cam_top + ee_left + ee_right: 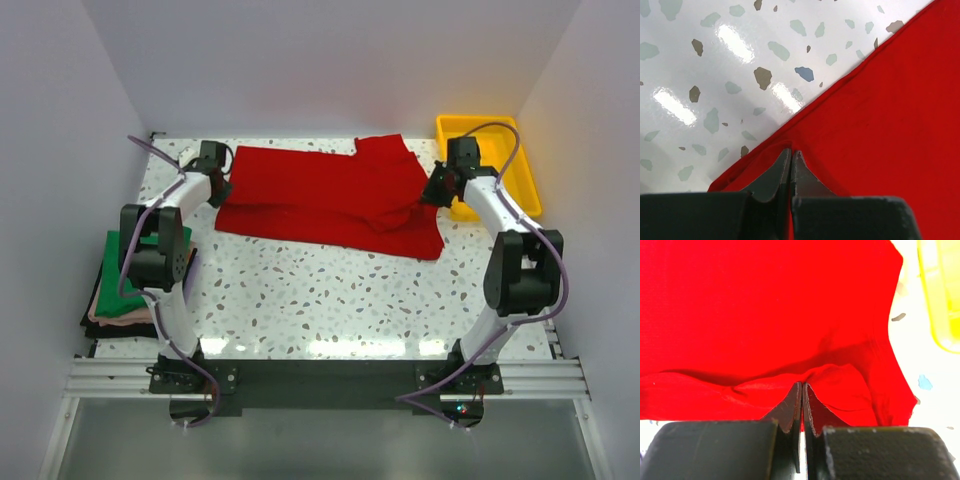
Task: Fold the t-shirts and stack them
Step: Fold the tshirt
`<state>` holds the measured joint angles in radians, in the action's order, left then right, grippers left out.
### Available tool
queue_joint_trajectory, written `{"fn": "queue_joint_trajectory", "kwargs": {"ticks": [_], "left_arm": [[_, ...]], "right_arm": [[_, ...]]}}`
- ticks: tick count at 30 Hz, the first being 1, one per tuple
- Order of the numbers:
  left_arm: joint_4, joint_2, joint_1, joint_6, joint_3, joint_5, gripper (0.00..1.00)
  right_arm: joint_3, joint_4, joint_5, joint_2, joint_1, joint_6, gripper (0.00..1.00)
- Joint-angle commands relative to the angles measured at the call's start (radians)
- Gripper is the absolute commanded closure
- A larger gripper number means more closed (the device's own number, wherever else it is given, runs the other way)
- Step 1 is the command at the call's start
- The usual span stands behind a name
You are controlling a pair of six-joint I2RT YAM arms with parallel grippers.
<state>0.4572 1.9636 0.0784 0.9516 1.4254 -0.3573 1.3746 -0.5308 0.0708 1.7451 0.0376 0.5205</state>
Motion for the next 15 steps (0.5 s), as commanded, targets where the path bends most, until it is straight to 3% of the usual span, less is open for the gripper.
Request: {"fn": "queue_joint_trajectory", "kwargs": {"ticks": [1,9,12,13,15], "left_arm": [[-0.029,0.014,-0.012,-0.019,0.043,0.003,1.0],[-0.072,0.038,-0.025,-0.051,0.069,0.03,1.0],[-0.086,0.054,-0.028,-0.063,0.079,0.055,0.77],[-0.092,0.054,-0.031,-0.065,0.079,0.06,0.62],[-0.113,0.043,-0.035,-0.074,0.07,0.067,0.48]], "right_arm": [[0.03,0.034,0.03,0.027,-0.007,0.004,1.0],[0.118,0.031,0.043,0.126,-0.008,0.004,1.0],[0.156,0.028,0.047,0.171,-0.015,0.006,1.0],[0.167,0.028,0.049,0.185,-0.018,0.006,0.94],[0.202,0.028,0.064,0.206,-0.03,0.007,0.89]]}}
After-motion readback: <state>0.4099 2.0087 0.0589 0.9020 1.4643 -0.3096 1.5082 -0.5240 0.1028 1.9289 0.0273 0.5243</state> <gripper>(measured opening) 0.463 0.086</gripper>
